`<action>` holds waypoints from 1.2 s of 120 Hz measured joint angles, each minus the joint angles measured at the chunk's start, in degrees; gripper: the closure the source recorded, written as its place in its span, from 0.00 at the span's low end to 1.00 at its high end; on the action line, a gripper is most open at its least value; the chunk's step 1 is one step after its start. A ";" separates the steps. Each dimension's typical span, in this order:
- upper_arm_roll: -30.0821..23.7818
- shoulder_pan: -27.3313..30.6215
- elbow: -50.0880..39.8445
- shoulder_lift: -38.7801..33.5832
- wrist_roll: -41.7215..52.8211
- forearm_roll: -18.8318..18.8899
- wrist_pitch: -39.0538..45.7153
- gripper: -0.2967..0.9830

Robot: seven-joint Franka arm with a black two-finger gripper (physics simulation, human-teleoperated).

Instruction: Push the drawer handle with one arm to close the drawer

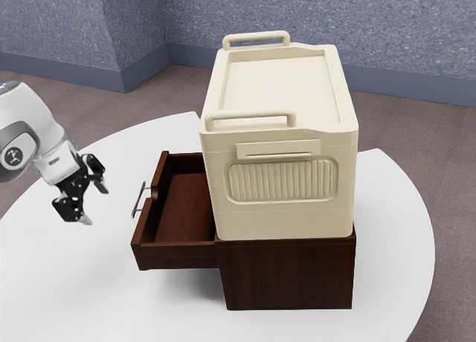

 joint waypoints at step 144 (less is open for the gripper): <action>0.84 -6.55 1.23 5.53 -3.85 -6.89 9.78 0.84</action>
